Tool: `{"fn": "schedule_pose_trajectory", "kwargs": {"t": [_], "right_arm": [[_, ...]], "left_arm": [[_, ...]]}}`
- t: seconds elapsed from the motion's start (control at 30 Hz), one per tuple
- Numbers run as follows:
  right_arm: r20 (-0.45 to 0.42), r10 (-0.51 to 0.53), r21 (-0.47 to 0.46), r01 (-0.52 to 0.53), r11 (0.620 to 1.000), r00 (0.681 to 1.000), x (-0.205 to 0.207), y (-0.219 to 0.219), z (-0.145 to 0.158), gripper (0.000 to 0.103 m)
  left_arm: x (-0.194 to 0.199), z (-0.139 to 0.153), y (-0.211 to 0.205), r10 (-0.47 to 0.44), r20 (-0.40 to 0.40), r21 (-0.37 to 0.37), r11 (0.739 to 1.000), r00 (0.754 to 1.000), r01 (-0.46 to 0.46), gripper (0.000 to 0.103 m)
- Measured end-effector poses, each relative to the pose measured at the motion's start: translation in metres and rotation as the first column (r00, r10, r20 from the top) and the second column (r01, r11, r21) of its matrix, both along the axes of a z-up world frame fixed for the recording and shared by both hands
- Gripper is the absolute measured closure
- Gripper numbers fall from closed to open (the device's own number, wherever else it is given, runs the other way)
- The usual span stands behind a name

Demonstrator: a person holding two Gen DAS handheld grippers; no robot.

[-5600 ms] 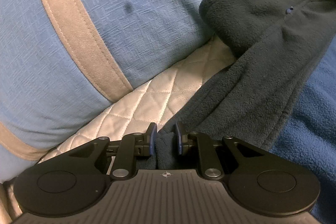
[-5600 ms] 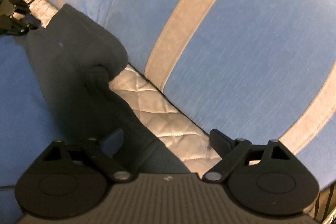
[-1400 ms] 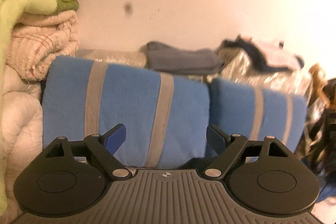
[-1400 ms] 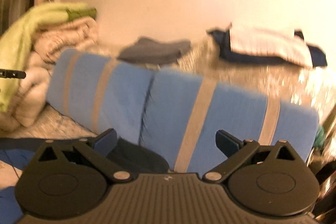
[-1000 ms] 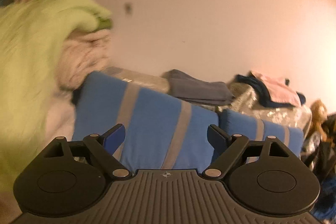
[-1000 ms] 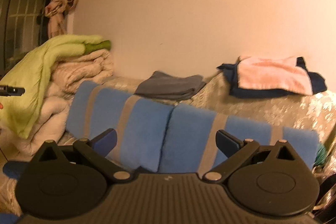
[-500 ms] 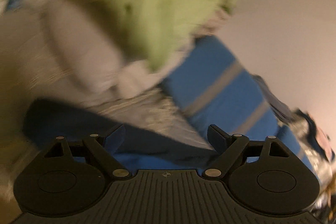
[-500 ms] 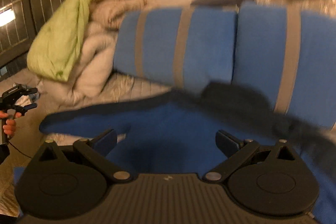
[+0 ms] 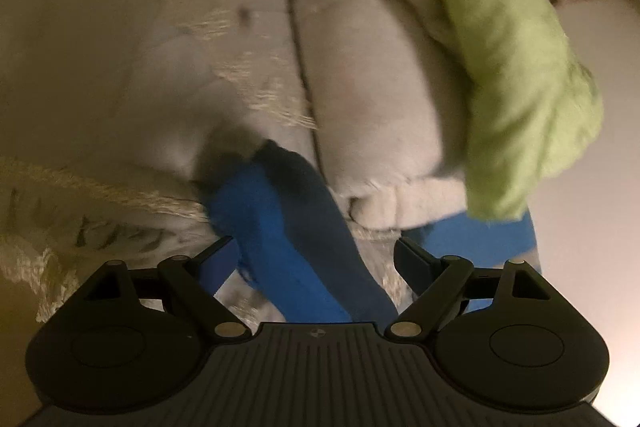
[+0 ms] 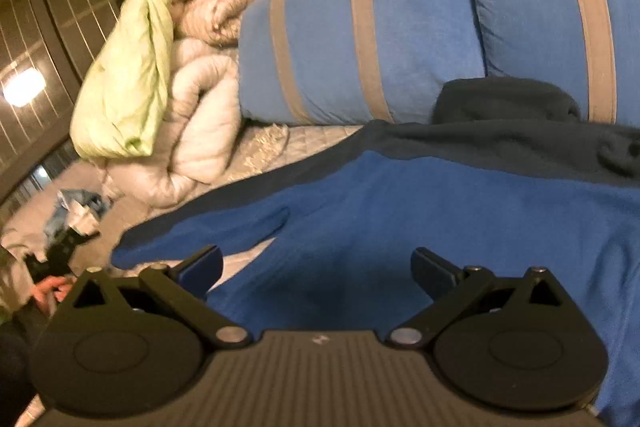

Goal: Fold clothes
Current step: 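Grasp the blue sleeve cuff with the left gripper and lift it, then carry the cuff across the jacket body and open the left gripper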

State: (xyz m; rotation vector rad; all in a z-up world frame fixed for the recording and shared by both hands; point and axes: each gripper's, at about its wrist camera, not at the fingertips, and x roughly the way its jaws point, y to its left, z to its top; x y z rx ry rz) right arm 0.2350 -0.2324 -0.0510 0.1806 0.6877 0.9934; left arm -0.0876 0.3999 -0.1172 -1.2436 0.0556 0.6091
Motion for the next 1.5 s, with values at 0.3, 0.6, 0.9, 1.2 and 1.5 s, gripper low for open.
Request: {"fn": "schedule_pose_trajectory", "kwargs": {"t": [0.3,0.6,0.9,1.2,1.5], "right_arm": [[-0.169,-0.095,0.148,0.120,0.982,0.981,0.019,-0.037,-0.024,0.000],[-0.282,-0.140,0.211,0.204,0.956,0.949,0.033,-0.051,-0.032,0.000],[-0.293,-0.129,0.181,0.188,0.965,0.947,0.033,-0.049,-0.036,0.000],[-0.287,-0.129,0.172,0.184,0.968,0.949,0.033,-0.050,-0.036,0.000],[-0.272,-0.132,0.146,0.176,0.973,0.953,0.030,-0.047,-0.036,0.000]], "left_arm": [[0.013,-0.029,0.023,0.023,-0.036,-0.100,0.995,0.999,-0.027,0.052],[0.039,-0.008,0.035,-0.097,-0.156,-0.001,0.995,0.983,0.098,0.088],[0.077,0.068,0.028,-0.158,-0.202,0.190,0.962,0.967,0.197,0.091],[0.137,0.181,-0.042,-0.277,-0.289,0.483,0.784,0.916,0.390,0.092],[0.192,0.239,-0.139,-0.393,-0.326,0.644,0.574,0.860,0.506,0.092]]}}
